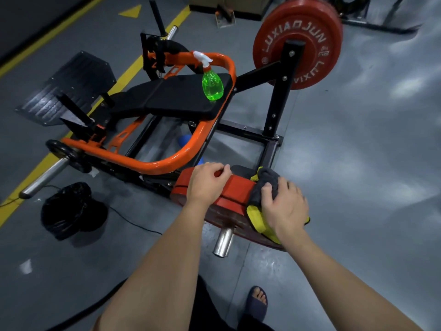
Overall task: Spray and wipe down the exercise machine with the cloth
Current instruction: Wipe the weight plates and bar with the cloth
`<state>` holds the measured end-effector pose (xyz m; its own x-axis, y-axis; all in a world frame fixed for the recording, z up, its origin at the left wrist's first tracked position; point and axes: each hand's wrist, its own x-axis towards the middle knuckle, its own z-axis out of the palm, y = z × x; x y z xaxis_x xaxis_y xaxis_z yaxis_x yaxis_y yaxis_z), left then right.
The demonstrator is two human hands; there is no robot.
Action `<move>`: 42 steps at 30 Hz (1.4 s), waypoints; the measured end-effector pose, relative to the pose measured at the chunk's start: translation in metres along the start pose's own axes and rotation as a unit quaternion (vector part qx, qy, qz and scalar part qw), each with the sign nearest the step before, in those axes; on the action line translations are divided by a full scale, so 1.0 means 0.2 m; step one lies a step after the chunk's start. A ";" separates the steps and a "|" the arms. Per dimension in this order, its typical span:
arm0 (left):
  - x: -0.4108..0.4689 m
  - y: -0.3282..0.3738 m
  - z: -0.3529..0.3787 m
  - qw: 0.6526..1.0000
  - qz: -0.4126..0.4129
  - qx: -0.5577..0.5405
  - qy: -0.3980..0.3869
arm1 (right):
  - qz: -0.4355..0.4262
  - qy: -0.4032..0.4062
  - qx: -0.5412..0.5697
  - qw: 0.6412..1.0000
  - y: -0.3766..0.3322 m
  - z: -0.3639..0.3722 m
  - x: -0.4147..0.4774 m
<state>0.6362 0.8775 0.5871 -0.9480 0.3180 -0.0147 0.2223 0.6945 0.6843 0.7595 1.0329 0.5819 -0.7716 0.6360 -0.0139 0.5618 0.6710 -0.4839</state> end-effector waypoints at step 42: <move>0.05 0.05 -0.02 0.988 0.017 0.130 -0.080 | 0.050 -0.004 -0.030 0.998 -0.35 0.08 0.07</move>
<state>0.6282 0.8841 0.5969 -0.8952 0.4280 -0.1240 0.3248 0.8173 0.4760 0.7046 0.9893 0.6010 -0.7122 0.6988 -0.0668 0.6538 0.6257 -0.4256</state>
